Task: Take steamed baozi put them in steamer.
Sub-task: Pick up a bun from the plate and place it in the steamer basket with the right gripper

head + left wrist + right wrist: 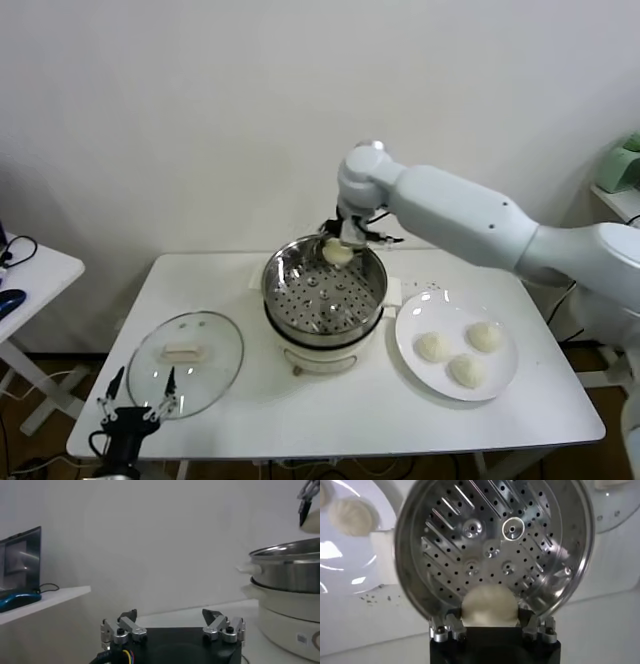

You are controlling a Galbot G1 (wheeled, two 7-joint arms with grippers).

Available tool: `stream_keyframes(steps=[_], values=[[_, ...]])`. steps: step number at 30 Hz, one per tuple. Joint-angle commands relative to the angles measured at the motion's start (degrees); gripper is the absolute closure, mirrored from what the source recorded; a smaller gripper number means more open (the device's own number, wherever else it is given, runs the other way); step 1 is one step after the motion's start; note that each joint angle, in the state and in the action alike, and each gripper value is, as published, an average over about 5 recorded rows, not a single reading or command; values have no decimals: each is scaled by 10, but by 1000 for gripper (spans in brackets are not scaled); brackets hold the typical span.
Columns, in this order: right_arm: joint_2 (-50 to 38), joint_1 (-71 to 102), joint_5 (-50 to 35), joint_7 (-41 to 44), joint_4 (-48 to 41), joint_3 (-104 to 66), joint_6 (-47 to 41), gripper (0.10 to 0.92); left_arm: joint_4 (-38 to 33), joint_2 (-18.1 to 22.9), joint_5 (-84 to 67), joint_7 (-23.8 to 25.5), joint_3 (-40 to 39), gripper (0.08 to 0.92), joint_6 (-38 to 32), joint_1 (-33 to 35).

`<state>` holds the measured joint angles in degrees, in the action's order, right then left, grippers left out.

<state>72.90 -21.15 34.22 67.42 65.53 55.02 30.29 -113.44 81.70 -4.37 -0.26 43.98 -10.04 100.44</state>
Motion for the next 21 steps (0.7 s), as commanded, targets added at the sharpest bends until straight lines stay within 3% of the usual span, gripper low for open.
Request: stream_keyframes(steps=[1,21], values=[[60,58,92,-6,-76,-15,35,302,1,-4,-8,0,4,177,4,-3],[93,88,181,-22,-125,-60,65,296,4,0,-20,0,8,177,23,-25]])
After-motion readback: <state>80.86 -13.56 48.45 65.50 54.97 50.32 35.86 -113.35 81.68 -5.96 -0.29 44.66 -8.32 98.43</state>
